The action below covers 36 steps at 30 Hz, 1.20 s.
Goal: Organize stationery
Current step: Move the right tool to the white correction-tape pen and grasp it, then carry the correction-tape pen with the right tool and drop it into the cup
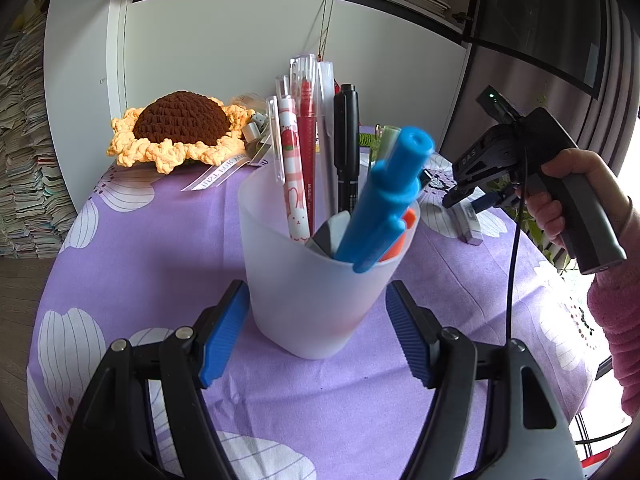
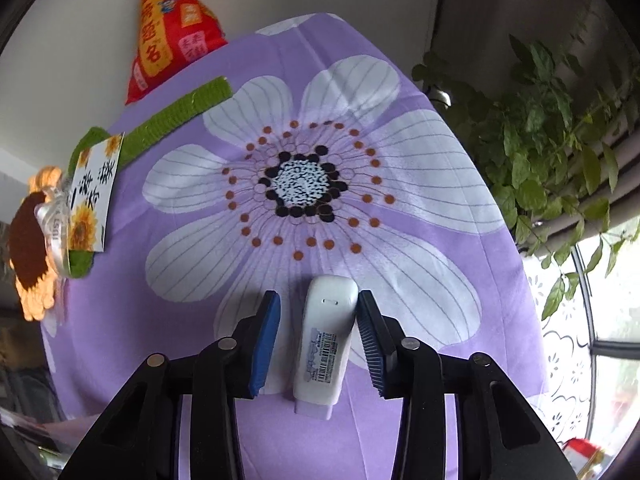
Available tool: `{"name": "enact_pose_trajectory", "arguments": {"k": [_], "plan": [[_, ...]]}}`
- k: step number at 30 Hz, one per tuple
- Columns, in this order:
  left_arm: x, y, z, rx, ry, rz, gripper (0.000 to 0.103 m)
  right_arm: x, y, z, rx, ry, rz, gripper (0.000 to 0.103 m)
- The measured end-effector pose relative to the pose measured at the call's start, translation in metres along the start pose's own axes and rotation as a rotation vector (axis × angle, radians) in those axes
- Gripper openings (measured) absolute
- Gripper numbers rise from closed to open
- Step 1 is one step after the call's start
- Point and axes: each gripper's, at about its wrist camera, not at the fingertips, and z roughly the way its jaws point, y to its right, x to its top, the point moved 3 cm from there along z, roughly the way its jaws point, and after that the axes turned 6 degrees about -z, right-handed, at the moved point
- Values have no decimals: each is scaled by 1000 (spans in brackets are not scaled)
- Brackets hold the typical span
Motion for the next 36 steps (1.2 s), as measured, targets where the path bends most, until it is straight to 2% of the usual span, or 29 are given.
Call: {"name": "enact_pose_trajectory", "arguments": {"k": [3,9,15,20,24,31,36], "plan": [[0,0,0,0,0,0,70,0,-13,2,-56,9,-72,27],[0,0,0,0,0,0,70,-2,-27,-6,-64,52,-157,27],[0,0,0,0,0,0,69,-20,-41,-53,16,161,-216,27],[0,0,0,0,0,0,69,-48,-63,-106,78,324,-291,27],[1,-1,1,-2,2,0,69,-66,-86,-147,180,419,-356,27],[2,0,0,-3,8,1,69,-98,-126,-186,320,497,-499,27],[2,0,0,-3,8,1,69,-112,-148,-182,379,481,-585,27]]}}
